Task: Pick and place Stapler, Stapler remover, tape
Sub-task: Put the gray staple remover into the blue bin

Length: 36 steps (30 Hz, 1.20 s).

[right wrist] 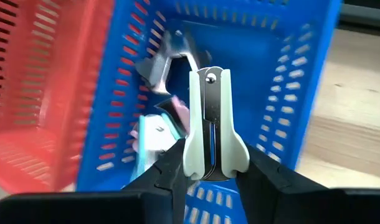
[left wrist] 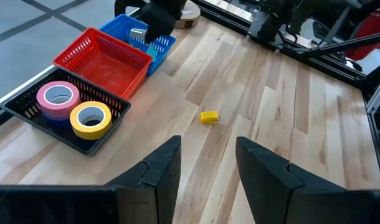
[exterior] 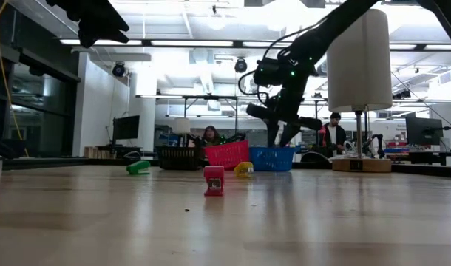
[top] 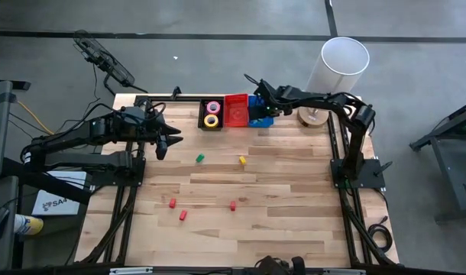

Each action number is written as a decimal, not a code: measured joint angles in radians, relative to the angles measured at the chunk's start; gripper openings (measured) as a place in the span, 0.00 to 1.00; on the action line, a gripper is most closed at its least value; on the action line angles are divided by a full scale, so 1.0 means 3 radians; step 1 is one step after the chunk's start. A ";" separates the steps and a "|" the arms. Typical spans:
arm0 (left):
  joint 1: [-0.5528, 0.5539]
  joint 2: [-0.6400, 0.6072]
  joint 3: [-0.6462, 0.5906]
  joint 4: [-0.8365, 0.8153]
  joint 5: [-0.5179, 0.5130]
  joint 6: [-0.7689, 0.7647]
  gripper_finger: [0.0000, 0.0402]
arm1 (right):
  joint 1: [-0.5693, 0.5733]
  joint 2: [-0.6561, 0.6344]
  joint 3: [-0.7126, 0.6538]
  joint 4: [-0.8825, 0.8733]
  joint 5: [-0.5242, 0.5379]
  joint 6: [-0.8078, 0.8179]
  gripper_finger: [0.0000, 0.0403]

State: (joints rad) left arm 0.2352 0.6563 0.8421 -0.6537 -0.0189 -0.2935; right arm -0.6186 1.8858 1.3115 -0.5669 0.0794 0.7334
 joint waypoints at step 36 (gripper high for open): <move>0.0000 -0.0003 0.0000 0.0027 0.0036 -0.0011 0.38 | -0.0005 0.0000 -0.0007 0.0036 -0.0167 -0.0116 0.35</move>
State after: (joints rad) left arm 0.2352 0.6556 0.8421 -0.6456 -0.0082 -0.2970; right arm -0.6201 1.8858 1.3094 -0.5560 0.0295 0.6987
